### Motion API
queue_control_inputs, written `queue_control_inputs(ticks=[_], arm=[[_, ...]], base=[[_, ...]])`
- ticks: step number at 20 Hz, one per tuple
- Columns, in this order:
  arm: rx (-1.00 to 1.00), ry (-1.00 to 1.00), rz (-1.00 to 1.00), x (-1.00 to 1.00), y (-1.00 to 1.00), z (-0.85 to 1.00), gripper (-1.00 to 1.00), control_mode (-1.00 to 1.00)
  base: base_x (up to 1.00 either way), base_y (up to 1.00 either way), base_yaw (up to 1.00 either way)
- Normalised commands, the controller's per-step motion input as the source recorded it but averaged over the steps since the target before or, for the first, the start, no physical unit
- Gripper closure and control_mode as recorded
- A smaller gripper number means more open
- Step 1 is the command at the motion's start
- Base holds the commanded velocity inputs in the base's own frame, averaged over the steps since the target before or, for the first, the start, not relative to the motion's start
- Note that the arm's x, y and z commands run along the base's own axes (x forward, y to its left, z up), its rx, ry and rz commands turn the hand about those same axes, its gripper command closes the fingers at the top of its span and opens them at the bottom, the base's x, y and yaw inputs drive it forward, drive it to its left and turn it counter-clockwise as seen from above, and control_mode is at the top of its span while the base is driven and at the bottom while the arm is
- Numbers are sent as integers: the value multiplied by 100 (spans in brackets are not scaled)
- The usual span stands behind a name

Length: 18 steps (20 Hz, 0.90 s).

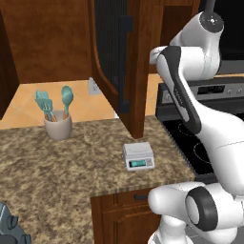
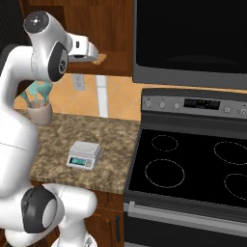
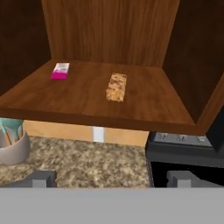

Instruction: Pick the bar and place it on the digital scale for weighing, and close the cabinet.

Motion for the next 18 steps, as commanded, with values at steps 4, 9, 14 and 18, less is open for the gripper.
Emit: queue_control_inputs(ticks=[4, 9, 14, 18], arm=[[0, 0, 0, 57, 0, 0, -100, -100], [0, 0, 0, 48, 0, 3, -100, -100], [7, 0, 2, 40, 0, 21, -100, -100], [8, 0, 0, 52, 0, 17, -100, -100]], base=[[0, 0, 0], [0, 0, 0], [0, 0, 0], [0, 0, 0]])
